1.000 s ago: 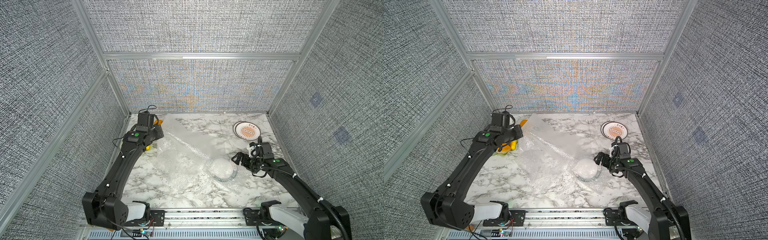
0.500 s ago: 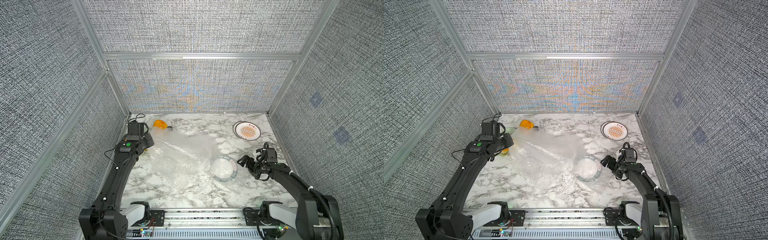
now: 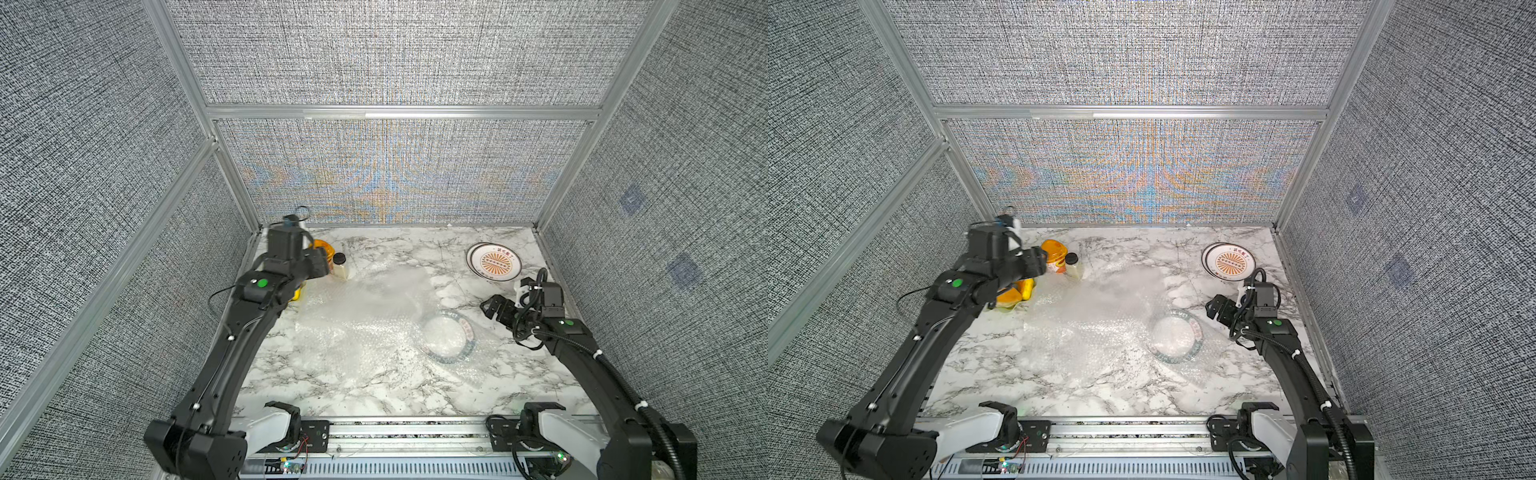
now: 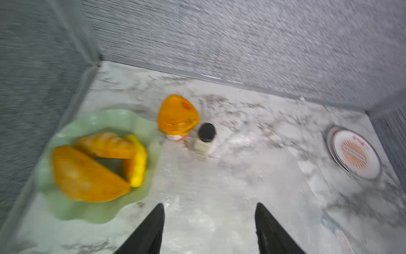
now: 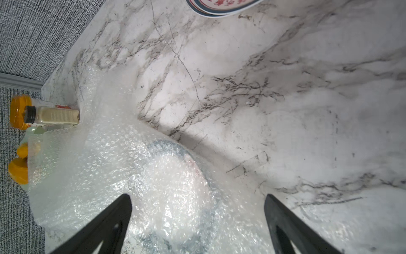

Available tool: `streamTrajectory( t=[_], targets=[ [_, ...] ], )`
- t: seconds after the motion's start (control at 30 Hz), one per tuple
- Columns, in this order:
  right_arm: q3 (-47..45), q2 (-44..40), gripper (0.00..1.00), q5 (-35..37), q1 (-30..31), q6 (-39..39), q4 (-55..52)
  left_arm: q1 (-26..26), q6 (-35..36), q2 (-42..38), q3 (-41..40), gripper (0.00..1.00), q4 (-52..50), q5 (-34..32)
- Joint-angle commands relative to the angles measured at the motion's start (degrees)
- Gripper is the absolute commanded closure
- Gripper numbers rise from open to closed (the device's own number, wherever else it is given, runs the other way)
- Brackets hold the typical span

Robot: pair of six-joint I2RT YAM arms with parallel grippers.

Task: Unpack dinner plates from bubble wrap
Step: Place the bubble wrap at the center of the board, then unwrap the bubble wrap at the center of the board.

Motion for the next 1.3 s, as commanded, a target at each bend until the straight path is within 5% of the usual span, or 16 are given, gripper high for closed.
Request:
streamTrajectory(
  t=[0.0, 0.17, 0.33, 0.6, 0.87, 1.27],
  targets=[
    [2.1, 4.2, 0.04, -1.8, 1.1, -2.2, -0.7, -6.8, -1.9, 3.7, -1.6, 0.34, 3.0, 6.5],
    [1.3, 12.0, 0.04, -9.0, 1.8, -1.3, 5.4, -18.3, -5.9, 10.5, -7.1, 0.35, 10.3, 8.6],
    [2.6, 18.1, 0.04, -8.4, 2.5, -1.6, 7.6, -28.1, -9.3, 19.2, -7.5, 0.36, 10.7, 11.1],
    [7.6, 27.6, 0.04, -9.8, 2.8, -1.6, 10.9, -40.7, -19.0, 20.7, -14.6, 0.33, 16.9, 10.8],
    [8.4, 31.4, 0.03, -13.9, 3.3, -1.2, 13.3, -43.5, -27.2, 23.2, -20.1, 0.22, 27.2, 13.1],
    [3.6, 30.7, 0.01, -19.7, -0.6, -0.6, 16.0, -43.3, -30.9, 33.4, -11.8, 0.19, 25.0, 11.2]
  ],
)
